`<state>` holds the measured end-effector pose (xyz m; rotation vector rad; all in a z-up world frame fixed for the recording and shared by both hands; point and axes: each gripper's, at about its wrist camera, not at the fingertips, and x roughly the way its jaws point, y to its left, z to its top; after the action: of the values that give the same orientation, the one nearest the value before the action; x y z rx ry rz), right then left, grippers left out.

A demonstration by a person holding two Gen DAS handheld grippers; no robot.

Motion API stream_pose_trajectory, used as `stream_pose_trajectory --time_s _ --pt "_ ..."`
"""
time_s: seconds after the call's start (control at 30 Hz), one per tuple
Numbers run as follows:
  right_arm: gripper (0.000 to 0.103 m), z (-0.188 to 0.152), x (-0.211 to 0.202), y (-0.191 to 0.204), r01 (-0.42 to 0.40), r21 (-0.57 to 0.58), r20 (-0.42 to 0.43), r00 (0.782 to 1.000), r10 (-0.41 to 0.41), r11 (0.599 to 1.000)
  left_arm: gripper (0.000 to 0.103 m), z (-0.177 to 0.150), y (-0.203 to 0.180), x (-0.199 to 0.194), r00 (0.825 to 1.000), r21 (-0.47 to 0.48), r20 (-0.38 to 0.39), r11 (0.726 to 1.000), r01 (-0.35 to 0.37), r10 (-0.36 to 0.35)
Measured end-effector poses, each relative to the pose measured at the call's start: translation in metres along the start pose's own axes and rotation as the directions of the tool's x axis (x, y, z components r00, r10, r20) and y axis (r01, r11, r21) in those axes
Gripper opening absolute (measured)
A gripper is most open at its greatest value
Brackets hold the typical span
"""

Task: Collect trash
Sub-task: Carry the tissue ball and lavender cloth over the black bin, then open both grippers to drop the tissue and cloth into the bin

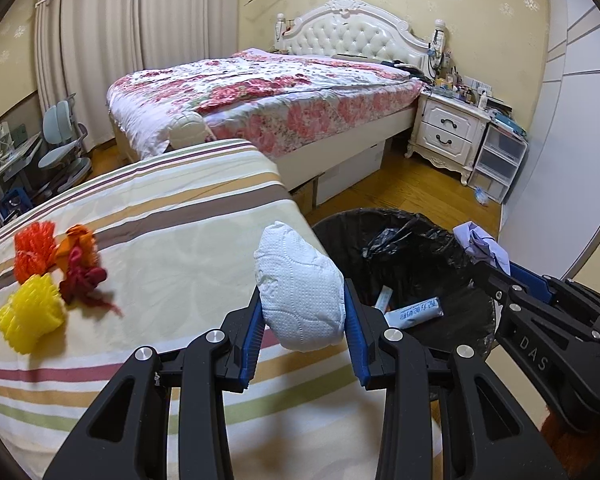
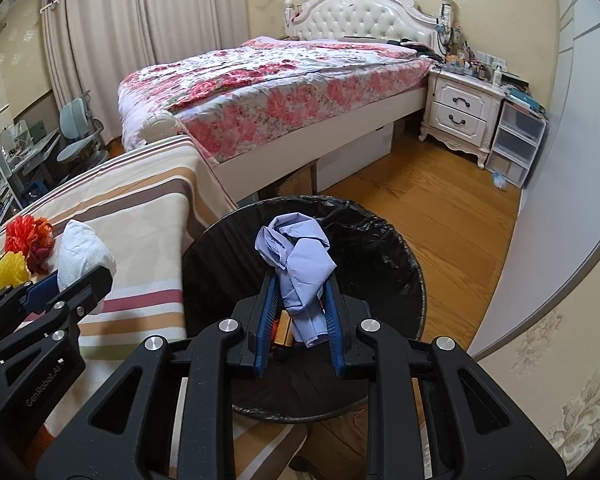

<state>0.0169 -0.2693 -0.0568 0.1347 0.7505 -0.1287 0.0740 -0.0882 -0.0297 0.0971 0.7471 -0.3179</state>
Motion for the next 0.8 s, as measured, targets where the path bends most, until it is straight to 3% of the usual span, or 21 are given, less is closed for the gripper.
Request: stream_pose_trajectory --time_s 0.8 --pt "0.023 0.004 0.017 -0.023 0.006 0.048 -0.022 1.0 -0.005 0.999 0.037 0.017 -0.037 0.038 0.999 0.065 -0.03 0.998 -0.008 0.01"
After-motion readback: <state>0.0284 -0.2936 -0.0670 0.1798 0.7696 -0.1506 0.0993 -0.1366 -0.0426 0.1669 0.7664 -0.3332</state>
